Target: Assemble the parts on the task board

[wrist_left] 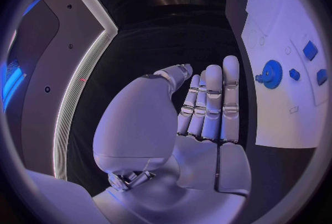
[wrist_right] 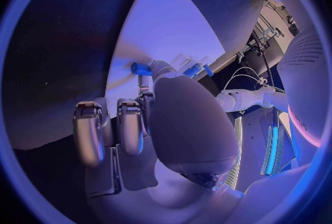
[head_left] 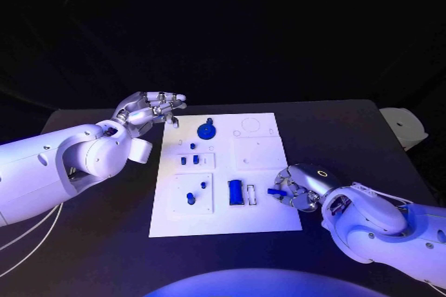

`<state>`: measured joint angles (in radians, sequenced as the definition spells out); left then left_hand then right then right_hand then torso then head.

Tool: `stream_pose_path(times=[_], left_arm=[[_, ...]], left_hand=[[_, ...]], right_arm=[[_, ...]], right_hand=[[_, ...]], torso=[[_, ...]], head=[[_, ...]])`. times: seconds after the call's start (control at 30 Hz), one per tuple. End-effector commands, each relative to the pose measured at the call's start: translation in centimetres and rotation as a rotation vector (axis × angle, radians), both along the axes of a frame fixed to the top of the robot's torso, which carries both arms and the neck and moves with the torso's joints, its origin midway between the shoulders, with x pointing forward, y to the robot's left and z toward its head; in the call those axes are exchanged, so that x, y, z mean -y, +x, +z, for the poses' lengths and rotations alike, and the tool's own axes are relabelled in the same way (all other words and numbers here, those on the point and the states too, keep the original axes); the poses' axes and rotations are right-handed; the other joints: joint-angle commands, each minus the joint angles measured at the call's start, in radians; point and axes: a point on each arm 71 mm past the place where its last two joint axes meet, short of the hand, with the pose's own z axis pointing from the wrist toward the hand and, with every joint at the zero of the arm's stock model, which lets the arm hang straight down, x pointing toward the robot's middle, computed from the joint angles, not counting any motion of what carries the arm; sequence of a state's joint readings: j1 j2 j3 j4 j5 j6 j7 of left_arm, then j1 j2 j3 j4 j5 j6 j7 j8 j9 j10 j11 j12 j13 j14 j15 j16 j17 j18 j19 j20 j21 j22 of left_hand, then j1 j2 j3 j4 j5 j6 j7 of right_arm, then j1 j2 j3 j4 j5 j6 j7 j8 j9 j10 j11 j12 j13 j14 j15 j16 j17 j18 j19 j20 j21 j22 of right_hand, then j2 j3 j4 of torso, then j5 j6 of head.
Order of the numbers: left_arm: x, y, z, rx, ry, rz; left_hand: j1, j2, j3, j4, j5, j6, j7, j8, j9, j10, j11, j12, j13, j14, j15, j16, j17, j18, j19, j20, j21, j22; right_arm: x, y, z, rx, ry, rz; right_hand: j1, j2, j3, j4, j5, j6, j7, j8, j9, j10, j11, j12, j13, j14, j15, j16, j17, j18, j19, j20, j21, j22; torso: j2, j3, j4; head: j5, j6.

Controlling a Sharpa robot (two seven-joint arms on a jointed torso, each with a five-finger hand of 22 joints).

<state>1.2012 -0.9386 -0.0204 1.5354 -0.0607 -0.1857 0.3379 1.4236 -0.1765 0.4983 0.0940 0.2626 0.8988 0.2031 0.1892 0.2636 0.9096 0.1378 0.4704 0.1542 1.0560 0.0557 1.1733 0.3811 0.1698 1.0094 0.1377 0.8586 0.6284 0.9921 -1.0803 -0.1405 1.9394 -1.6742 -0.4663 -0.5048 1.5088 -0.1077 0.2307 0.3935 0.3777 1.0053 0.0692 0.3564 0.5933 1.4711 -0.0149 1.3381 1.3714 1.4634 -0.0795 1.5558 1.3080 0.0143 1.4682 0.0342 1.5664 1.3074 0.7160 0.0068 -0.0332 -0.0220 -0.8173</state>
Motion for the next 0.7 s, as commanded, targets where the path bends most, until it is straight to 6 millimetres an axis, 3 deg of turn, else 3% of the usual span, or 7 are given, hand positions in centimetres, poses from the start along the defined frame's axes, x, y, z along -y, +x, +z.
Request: stream_pose_path(times=[0.03,0.17,0.4,0.7], left_arm=[[0.2,0.0,0.1,0.002,-0.011,-0.015],[0.3,0.0,0.1,0.002,-0.012,-0.016],[0.4,0.0,0.1,0.002,-0.013,-0.019],[0.5,0.0,0.1,0.002,-0.013,-0.021]], left_hand=[[-0.010,0.001,0.004,0.000,0.005,-0.006,0.002,0.004,-0.002,-0.008,-0.001,0.007,0.001,-0.007,0.000,0.005,-0.001,0.015,-0.004,0.004,-0.004,-0.002],[-0.011,0.002,0.004,0.000,0.005,-0.006,0.002,0.004,-0.002,-0.008,-0.002,0.008,0.001,-0.007,0.000,0.006,-0.001,0.015,-0.004,0.004,-0.004,-0.002],[-0.011,0.002,0.004,0.000,0.005,-0.006,0.002,0.004,-0.002,-0.008,-0.002,0.008,0.001,-0.007,0.000,0.006,-0.001,0.015,-0.004,0.004,-0.004,-0.002],[-0.011,0.002,0.005,0.000,0.006,-0.006,0.001,0.004,-0.002,-0.009,-0.002,0.009,0.001,-0.007,0.000,0.006,-0.002,0.015,-0.004,0.004,-0.004,-0.002]], right_arm=[[0.3,-0.4,-0.5,-0.081,0.024,-0.058],[-0.2,-0.4,0.3,-0.081,0.083,-0.076],[-1.4,-0.4,1.1,-0.077,0.182,-0.098],[-2.7,0.0,0.5,-0.138,0.216,-0.102]], right_hand=[[-0.078,-0.029,0.223,-0.131,0.012,0.000,-0.004,0.032,0.036,0.014,0.000,0.004,0.082,0.100,0.004,0.001,0.231,-0.014,0.103,-0.003,0.004,0.263],[-0.131,-0.051,0.292,-0.162,0.010,-0.005,-0.005,0.043,0.055,0.017,0.002,0.007,0.085,0.101,0.003,0.002,0.232,-0.014,0.103,-0.003,0.004,0.263],[-0.163,-0.061,0.314,-0.177,-0.001,-0.007,-0.006,0.048,0.063,0.017,0.001,0.006,0.085,0.101,0.003,0.001,0.231,-0.014,0.103,-0.003,0.004,0.263],[-0.234,-0.064,0.327,-0.176,-0.040,0.000,-0.011,0.055,0.072,0.020,-0.001,0.010,0.088,0.101,0.001,0.002,0.232,-0.014,0.103,-0.004,0.004,0.263]], torso=[[-0.001,0.0000,0.0005],[-0.001,-0.0005,0.0017],[0.001,-0.0002,0.0010],[0.002,-0.0011,0.0022]], head=[[-0.001,0.002],[-0.003,0.004],[-0.002,0.005],[-0.002,0.003]])
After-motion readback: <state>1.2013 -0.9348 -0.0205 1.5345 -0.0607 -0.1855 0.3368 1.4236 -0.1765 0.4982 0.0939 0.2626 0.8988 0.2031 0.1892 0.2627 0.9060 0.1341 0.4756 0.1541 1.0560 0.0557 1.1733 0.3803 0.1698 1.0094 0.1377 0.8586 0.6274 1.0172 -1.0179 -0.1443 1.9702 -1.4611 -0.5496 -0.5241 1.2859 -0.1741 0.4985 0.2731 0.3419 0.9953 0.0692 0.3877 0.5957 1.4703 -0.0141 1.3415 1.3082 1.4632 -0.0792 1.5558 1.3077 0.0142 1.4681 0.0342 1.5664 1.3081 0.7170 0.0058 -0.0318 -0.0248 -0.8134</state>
